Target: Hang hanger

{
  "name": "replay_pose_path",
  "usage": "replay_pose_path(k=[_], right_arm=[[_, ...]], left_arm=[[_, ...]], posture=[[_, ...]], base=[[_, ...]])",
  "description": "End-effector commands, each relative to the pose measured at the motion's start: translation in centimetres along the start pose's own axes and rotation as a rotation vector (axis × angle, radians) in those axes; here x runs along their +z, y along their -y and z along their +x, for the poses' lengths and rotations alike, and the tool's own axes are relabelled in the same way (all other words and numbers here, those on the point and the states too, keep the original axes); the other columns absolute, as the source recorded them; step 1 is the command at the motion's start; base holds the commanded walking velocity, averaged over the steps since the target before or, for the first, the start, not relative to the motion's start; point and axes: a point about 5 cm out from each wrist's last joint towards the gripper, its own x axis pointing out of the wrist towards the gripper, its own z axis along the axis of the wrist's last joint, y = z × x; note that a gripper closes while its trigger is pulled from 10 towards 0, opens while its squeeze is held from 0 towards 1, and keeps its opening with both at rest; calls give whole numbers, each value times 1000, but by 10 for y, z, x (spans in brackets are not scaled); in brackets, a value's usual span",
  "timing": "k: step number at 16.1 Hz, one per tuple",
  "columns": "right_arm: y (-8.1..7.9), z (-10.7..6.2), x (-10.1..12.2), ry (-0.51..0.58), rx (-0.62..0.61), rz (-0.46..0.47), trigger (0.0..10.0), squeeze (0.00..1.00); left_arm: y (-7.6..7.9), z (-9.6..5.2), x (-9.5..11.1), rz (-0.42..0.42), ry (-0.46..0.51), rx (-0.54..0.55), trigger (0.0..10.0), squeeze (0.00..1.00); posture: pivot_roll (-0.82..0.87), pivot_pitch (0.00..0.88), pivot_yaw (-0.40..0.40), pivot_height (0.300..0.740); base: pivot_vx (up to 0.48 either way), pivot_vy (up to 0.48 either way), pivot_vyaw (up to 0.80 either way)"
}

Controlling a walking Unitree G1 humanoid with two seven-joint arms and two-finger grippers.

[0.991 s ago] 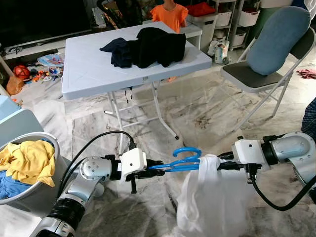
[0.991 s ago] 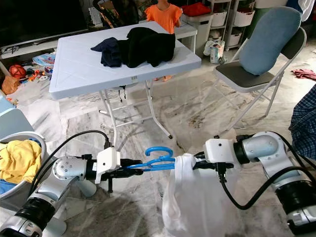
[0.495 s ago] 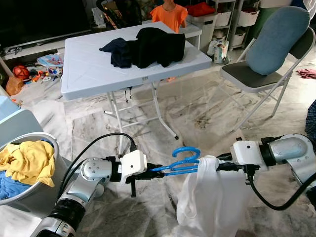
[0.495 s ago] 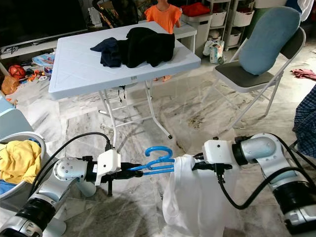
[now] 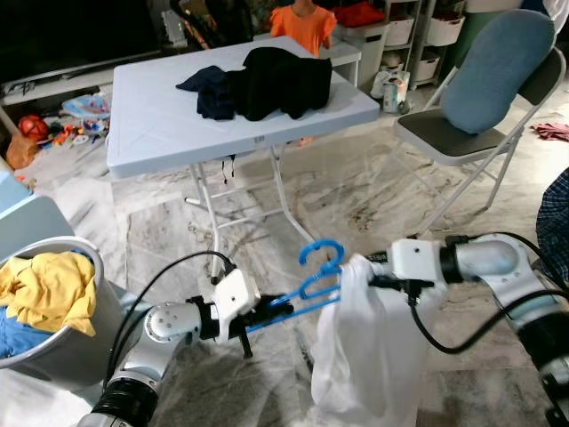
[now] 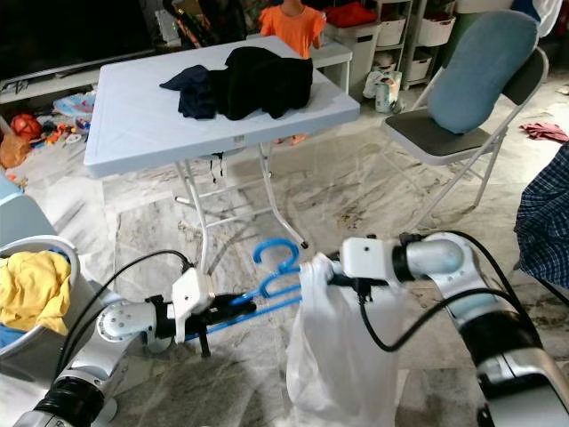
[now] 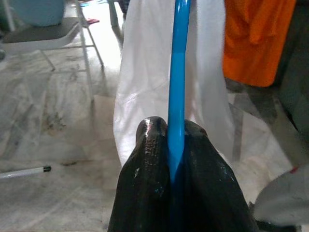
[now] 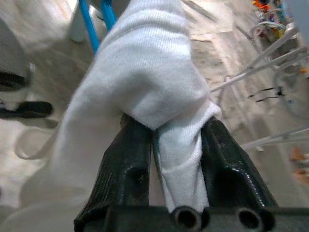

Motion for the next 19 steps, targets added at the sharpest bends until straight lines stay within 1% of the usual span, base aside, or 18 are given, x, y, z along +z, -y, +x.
replay_pose_path(k=[1,3,5,7,8,10,11,12,13,16,18,19], right_arm=[[4,2,4,-7,0,-41,10000,1000],[14,1,4,-31,-22,-72,10000,1000],[19,-1,5,-38,-32,-82,10000,1000],[20,-9,-2,-91,-16,-101,10000,1000],[21,-10,-2,-97,-32,-114,10000,1000],[29,-17,-10,-158,-135,-118,10000,1000],[33,-18,-15,-203,-227,-114,10000,1000],[35,-18,-17,-208,-281,-91,10000,1000],[36,-17,-18,-206,-313,-82,10000,1000],[40,-17,-19,-222,-386,-103,10000,1000],[46,-20,-21,-235,-480,-80,10000,1000],[46,-20,-22,-241,-487,-76,10000,1000]], left_arm=[[-11,-4,12,9,62,76,0,0],[-13,-6,13,4,60,90,0,0],[-13,-6,12,-13,67,103,0,0],[-18,-5,13,-133,133,180,0,0],[-18,-6,13,-132,132,183,0,0],[-16,-4,12,-125,125,182,0,0],[-16,-3,12,-137,132,189,0,0],[-15,-2,13,-145,135,189,0,0],[-14,-1,13,-144,134,185,0,0],[-13,-1,13,-140,129,179,0,0],[-17,-2,13,-171,147,225,0,0],[-19,-2,14,-183,155,239,0,0]], posture=[[-161,0,41,740],[-154,0,39,740],[-156,0,43,740],[-162,0,44,740],[-165,0,44,740],[-169,0,44,740],[-170,0,45,740],[-170,0,45,740],[-170,0,52,740],[-170,0,54,740],[-169,0,55,740],[-169,0,56,740]], base=[[0,0,0],[0,0,0],[0,0,0],[0,0,0],[0,0,0],[0,0,0],[0,0,0],[0,0,0],[0,0,0],[0,0,0],[0,0,0],[0,0,0]])
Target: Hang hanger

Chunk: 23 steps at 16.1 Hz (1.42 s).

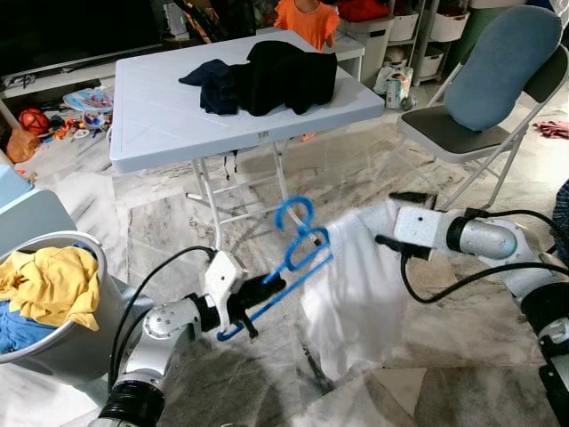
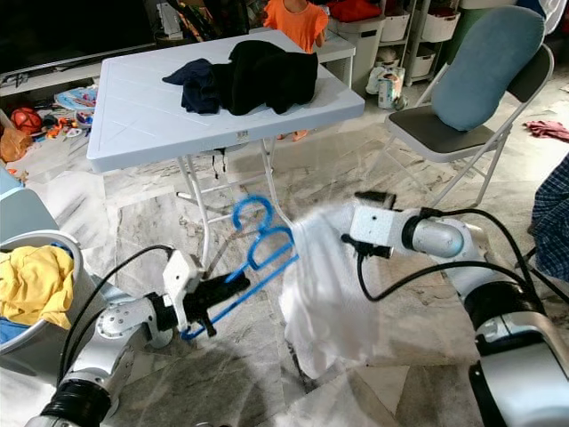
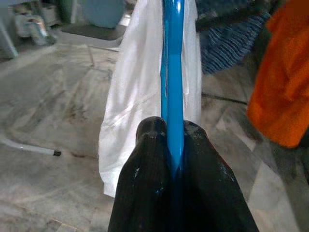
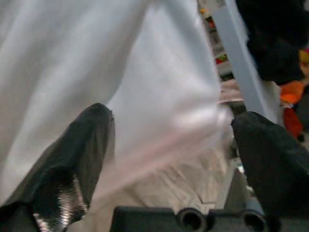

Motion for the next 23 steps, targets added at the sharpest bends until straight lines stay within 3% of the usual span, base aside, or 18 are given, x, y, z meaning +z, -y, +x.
replay_pose_path(k=[1,4,5,6,7,8,10,12,13,16,17,18,23], right_arm=[[9,0,1,-6,-45,28,10000,1000],[-3,2,-3,9,6,169,10000,1000],[-21,6,0,56,82,269,10000,1000],[-25,8,2,67,92,288,10000,1000],[-34,12,6,89,110,343,10000,933],[-44,18,14,130,120,428,10000,459],[-53,27,24,156,99,485,10000,0],[-62,36,32,159,15,569,10000,0],[-62,41,36,138,-83,617,10000,0],[-58,47,36,63,-222,662,10000,0],[-56,48,36,47,-255,662,4235,0],[-56,50,36,35,-266,664,0,0],[-56,55,38,13,-307,683,0,0]], left_arm=[[-9,1,18,6,81,52,0,0],[-15,2,23,-13,110,112,0,0],[-16,2,24,-21,117,118,0,0],[-16,2,24,-20,116,116,0,0],[-15,3,24,-20,115,113,0,0],[-14,4,25,-20,116,109,0,0],[-12,6,25,-22,118,101,0,0],[-8,8,25,-24,119,86,0,0],[-6,10,27,-25,126,77,0,0],[-4,12,29,-22,134,66,0,0],[-3,13,30,-22,136,62,0,0],[-2,13,31,-22,137,58,0,0],[2,14,32,-27,141,36,0,0]], posture=[[-169,0,56,740],[-168,0,58,740],[-169,0,59,740],[-169,0,59,740],[-170,0,59,740],[-170,0,59,740],[-170,0,59,740],[-170,0,59,740],[-168,0,59,740],[-166,0,61,740],[-164,0,59,740],[-165,0,59,740],[-159,0,56,740]], base=[[0,0,0],[0,0,0],[0,0,0],[0,0,0],[0,0,0],[0,0,0],[0,0,0],[0,0,0],[0,0,0],[0,0,0],[0,0,0],[0,0,0],[0,0,0]])
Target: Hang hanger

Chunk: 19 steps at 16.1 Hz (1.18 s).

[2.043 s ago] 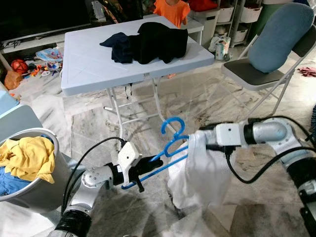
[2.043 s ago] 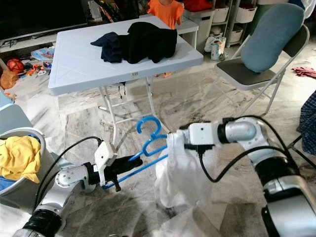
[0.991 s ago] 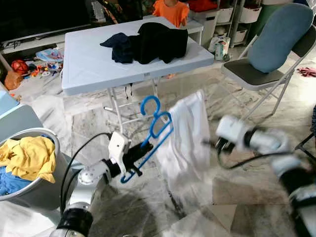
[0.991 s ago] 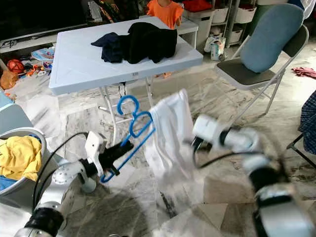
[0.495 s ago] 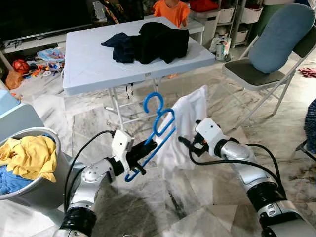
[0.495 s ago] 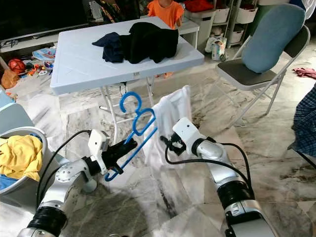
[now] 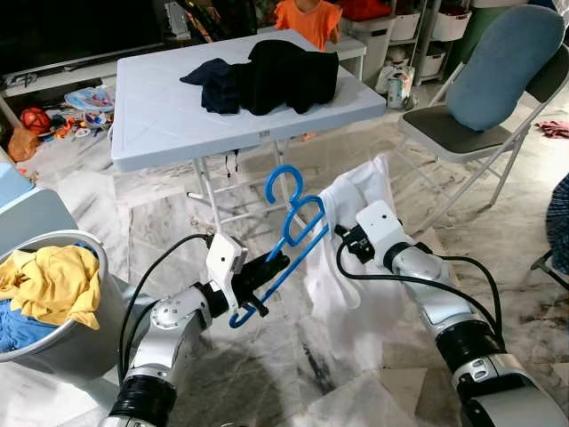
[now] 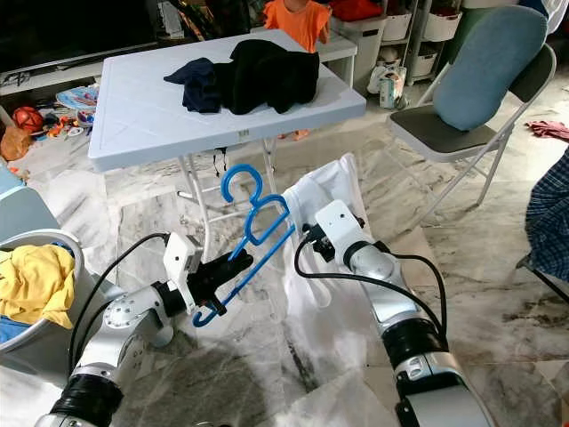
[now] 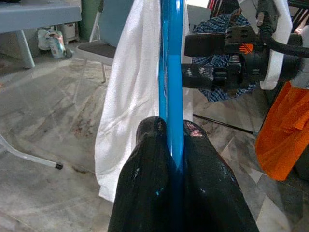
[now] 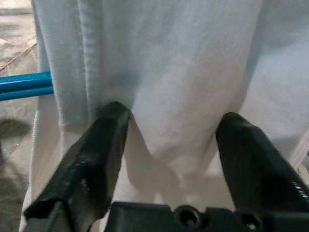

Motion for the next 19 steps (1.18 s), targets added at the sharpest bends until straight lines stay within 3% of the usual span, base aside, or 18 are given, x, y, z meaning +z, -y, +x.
replay_pose_path(k=[1,11,14,19], right_arm=[[2,2,3,4,-20,14,0,0],[15,1,1,15,-88,44,0,0],[27,1,7,38,-143,74,0,0],[33,3,19,92,-174,87,0,0]], left_arm=[[1,2,13,25,55,-24,0,0],[4,3,14,28,50,-35,0,0],[2,-1,12,32,44,-21,0,0],[1,-3,10,34,33,-8,0,0]], posture=[[-159,0,56,740],[-154,0,49,740],[-147,0,44,740],[-145,0,37,740]], base=[[0,0,0],[0,0,0],[0,0,0],[0,0,0]])
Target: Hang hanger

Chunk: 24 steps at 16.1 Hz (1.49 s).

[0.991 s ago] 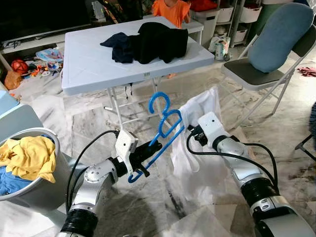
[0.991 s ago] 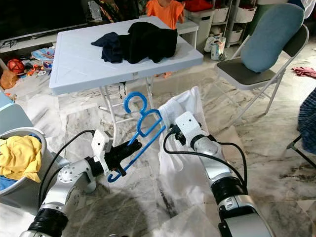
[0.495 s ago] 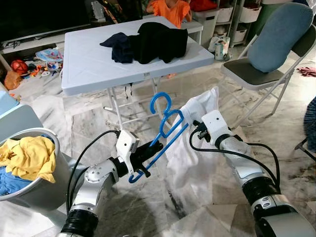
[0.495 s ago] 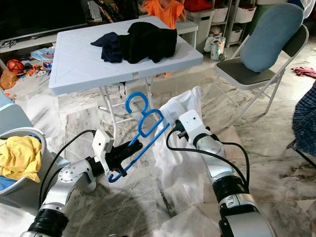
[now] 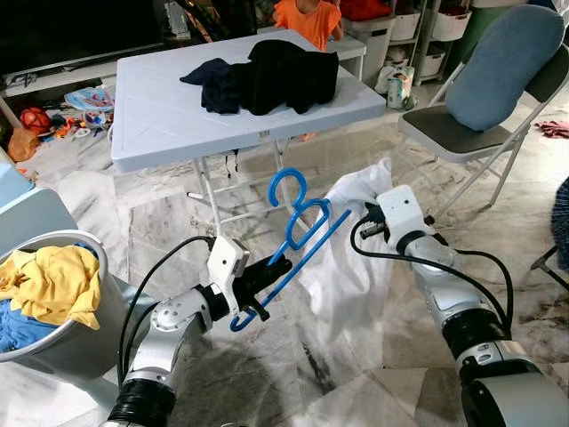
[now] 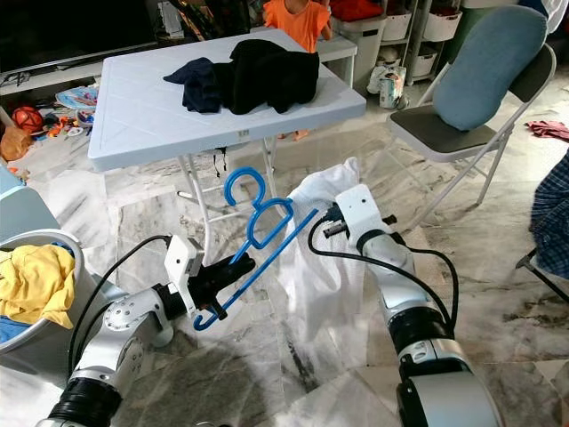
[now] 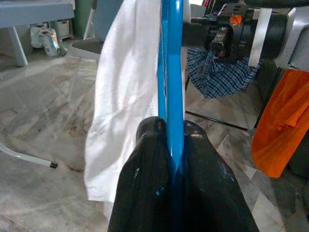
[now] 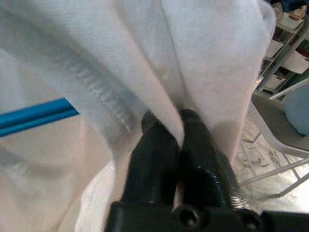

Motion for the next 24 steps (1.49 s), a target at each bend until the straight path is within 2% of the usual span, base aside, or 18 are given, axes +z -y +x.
replay_pose_path(k=[1,6,8,9,11,13,15,17,18,19,22,23,24], right_arm=[[5,4,14,49,-20,10,0,0],[31,7,53,195,-156,32,0,0],[51,7,67,230,-298,74,0,0],[54,7,69,227,-324,83,0,0],[57,9,70,203,-369,61,0,0],[61,8,68,187,-425,56,0,0],[67,6,62,159,-475,41,0,0],[75,0,48,104,-527,34,0,0],[78,-3,38,77,-534,44,0,0],[82,-10,25,47,-547,54,0,0],[89,-19,9,17,-565,87,0,0],[84,-20,8,43,-506,106,0,0],[82,-21,7,51,-486,105,0,0]], left_arm=[[-3,-2,10,40,36,16,0,0],[-9,-7,0,78,-34,42,0,0],[-5,-15,-9,101,-96,4,0,0],[-3,-17,-11,104,-109,-14,0,0],[11,-27,-18,128,-168,-127,0,0],[14,-31,-17,139,-180,-154,0,0],[12,-35,-13,154,-168,-132,0,0],[7,-43,-4,151,-116,-31,0,0],[3,-46,1,128,-70,69,4549,0],[2,-50,4,86,-5,218,10000,0],[8,-58,4,62,56,371,10000,0],[4,-58,3,68,46,456,10000,0],[2,-58,3,64,41,481,10000,0]], posture=[[-147,0,36,740],[-150,0,35,740],[-155,0,37,740],[-156,0,37,740],[-145,0,32,740],[-143,0,32,740],[-139,0,32,740],[-130,0,33,740],[-126,0,34,740],[-113,0,33,740],[-101,0,30,740],[-92,0,26,740],[-90,0,26,740]], base=[[0,0,0],[0,0,0],[0,0,0],[0,0,0],[0,0,0],[0,0,0],[0,0,0],[0,0,0],[0,0,0],[0,0,0],[0,0,0],[0,0,0],[0,0,0]])
